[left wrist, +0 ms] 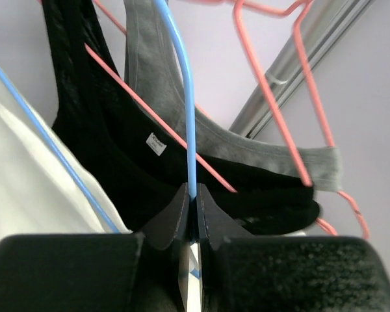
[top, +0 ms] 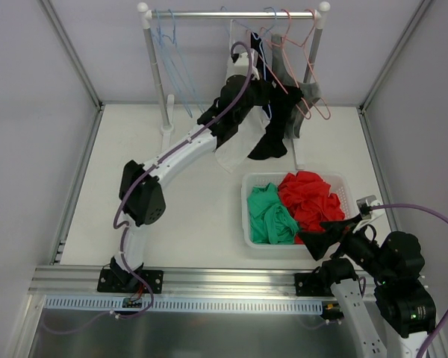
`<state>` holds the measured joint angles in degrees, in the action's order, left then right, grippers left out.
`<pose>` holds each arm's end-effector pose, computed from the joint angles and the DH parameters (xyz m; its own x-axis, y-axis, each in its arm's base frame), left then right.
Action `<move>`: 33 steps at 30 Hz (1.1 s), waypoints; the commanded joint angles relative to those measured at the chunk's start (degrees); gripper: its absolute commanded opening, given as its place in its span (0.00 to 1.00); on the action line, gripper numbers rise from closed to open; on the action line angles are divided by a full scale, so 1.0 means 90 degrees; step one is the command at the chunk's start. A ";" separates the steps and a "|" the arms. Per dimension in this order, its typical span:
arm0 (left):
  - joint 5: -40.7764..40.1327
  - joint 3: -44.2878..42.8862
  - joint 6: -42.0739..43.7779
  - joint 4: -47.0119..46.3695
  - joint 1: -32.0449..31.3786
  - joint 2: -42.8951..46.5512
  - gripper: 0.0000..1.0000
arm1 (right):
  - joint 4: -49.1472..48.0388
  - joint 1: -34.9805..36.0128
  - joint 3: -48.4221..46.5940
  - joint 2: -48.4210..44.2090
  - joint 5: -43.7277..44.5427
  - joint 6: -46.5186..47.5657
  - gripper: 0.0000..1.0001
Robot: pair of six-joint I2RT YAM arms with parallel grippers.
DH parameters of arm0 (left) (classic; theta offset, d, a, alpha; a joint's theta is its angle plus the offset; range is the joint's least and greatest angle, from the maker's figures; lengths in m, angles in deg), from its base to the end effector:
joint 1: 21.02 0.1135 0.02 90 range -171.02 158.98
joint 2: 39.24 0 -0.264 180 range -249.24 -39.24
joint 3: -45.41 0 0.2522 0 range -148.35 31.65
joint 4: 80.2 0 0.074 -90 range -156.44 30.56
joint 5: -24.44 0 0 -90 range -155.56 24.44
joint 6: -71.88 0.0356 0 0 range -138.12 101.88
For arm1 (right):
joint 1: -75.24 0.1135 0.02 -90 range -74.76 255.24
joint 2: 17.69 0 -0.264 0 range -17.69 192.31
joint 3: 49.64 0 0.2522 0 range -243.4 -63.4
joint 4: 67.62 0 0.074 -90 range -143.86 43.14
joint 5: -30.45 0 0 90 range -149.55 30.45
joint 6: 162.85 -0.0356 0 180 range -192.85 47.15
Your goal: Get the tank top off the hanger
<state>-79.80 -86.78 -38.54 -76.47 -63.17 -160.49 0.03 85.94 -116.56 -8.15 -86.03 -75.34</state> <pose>0.3856 -0.3372 0.4007 -0.0766 -0.3868 -0.9190 0.4725 0.7975 -0.3751 -0.0032 0.0156 0.3508 -0.2010 0.0016 -0.9796 -0.5891 0.7988 0.1222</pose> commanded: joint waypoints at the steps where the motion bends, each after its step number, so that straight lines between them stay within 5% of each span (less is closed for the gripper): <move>1: -0.0098 0.0510 -0.0065 -0.0420 0.0025 0.1391 0.00 | -0.0060 -0.0017 -0.0167 0.0092 -0.0173 0.0061 0.98; 12: 0.0603 0.1615 -0.0200 0.0009 0.0045 0.3011 0.00 | -0.0070 -0.0017 -0.0206 0.0131 -0.0144 0.0099 0.98; 23: 0.2411 0.4329 -0.0924 0.0469 0.0045 0.5375 0.00 | -0.0382 -0.0027 -0.0226 0.0512 -0.0055 0.0490 0.98; 33: 0.3718 0.5239 -0.0728 0.1894 0.0045 0.7786 0.00 | -0.2529 -0.0017 -0.0001 0.1565 -0.1783 0.0462 0.99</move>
<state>-53.50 -39.96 -45.45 -62.39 -62.93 -94.77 -11.60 85.94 -116.65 2.05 -94.08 -71.07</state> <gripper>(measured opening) 0.026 0.989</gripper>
